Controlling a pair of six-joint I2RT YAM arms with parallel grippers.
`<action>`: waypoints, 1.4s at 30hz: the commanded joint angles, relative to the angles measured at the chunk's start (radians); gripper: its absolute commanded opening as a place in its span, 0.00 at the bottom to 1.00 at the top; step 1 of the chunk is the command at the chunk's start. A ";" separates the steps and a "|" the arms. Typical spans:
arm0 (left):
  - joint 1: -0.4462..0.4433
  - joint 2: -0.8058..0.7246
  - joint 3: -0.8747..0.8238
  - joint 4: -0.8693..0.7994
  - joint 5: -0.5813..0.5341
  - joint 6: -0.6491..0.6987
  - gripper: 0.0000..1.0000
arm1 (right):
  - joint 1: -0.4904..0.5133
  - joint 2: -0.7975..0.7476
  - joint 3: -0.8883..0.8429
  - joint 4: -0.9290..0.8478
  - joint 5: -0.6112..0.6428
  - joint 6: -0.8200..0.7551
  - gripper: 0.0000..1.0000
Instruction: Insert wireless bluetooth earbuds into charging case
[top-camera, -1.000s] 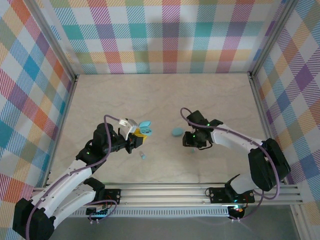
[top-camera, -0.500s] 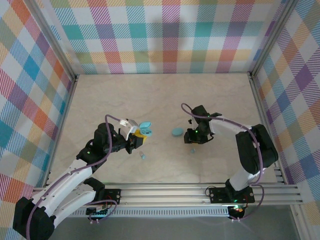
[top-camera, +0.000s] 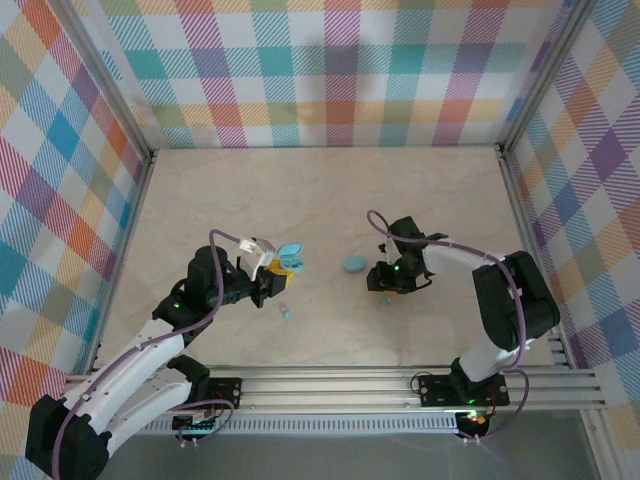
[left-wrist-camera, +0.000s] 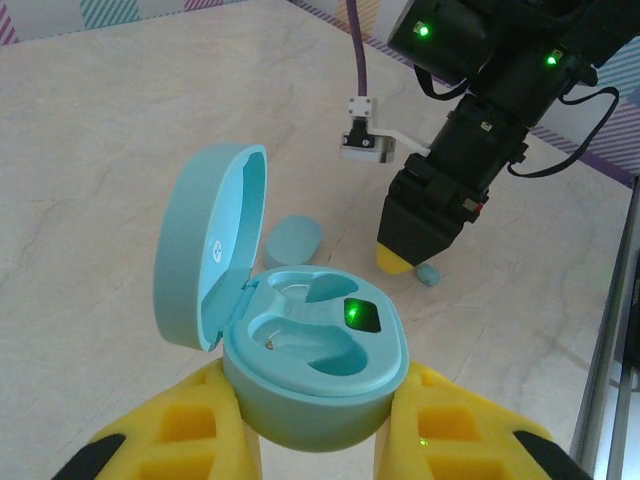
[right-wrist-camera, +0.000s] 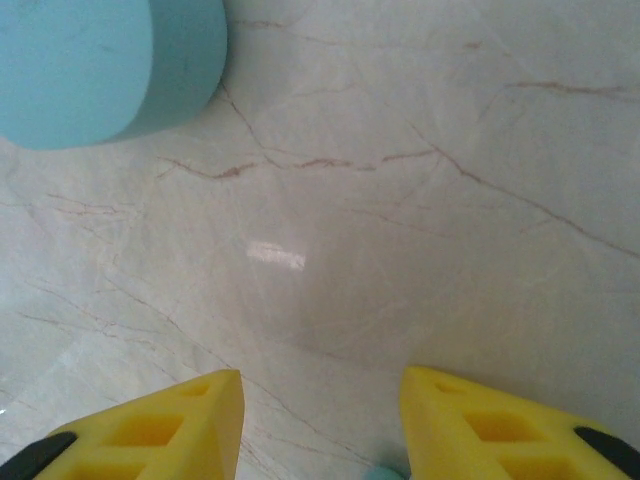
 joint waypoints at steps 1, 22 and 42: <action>-0.012 -0.001 -0.003 0.017 0.005 0.016 0.11 | 0.003 -0.027 -0.051 -0.080 -0.040 0.039 0.47; -0.011 -0.035 0.002 -0.006 0.016 0.014 0.11 | 0.007 -0.193 -0.157 -0.059 -0.124 0.145 0.50; -0.012 -0.045 -0.001 -0.010 0.009 0.012 0.11 | 0.003 -0.188 -0.120 -0.108 0.078 0.088 0.39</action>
